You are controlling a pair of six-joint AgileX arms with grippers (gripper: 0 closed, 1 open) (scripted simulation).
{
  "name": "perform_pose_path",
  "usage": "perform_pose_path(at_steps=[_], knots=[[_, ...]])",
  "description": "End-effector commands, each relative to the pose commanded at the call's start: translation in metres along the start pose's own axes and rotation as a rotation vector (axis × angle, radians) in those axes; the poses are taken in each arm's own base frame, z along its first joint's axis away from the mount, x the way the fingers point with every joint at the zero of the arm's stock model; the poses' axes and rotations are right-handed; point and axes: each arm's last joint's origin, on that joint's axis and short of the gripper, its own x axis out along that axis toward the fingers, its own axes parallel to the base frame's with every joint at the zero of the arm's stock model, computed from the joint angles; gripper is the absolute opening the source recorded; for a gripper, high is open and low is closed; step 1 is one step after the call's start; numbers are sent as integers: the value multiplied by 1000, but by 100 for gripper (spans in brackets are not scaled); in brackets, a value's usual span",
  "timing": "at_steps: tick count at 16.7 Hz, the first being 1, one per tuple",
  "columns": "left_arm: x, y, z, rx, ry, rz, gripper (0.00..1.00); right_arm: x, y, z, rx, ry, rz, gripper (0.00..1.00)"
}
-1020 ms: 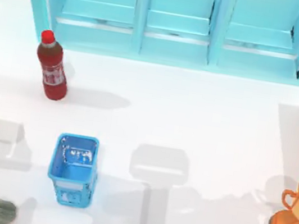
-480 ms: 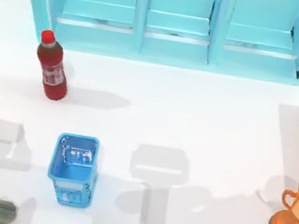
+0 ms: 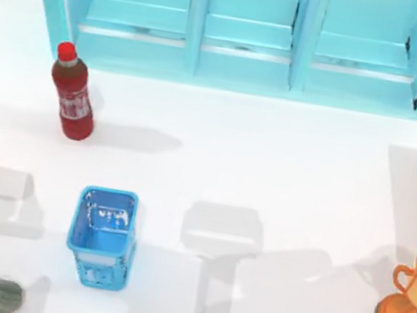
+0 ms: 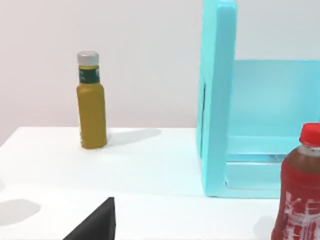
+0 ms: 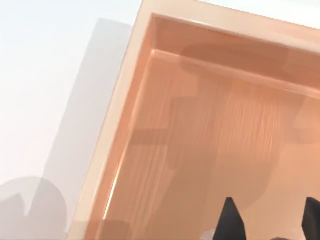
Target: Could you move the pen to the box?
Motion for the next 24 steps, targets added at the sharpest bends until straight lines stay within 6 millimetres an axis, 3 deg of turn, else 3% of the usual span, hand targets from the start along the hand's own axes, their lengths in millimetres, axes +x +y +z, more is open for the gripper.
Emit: perform_pose_path(at_steps=[5,18,24], knots=[[0,0,0,0,0,0,100,6,1,-2,1,4,2,0],[0,0,0,0,0,0,100,6,1,-2,1,4,2,98],[0,0,0,0,0,0,100,6,1,-2,1,4,2,100]])
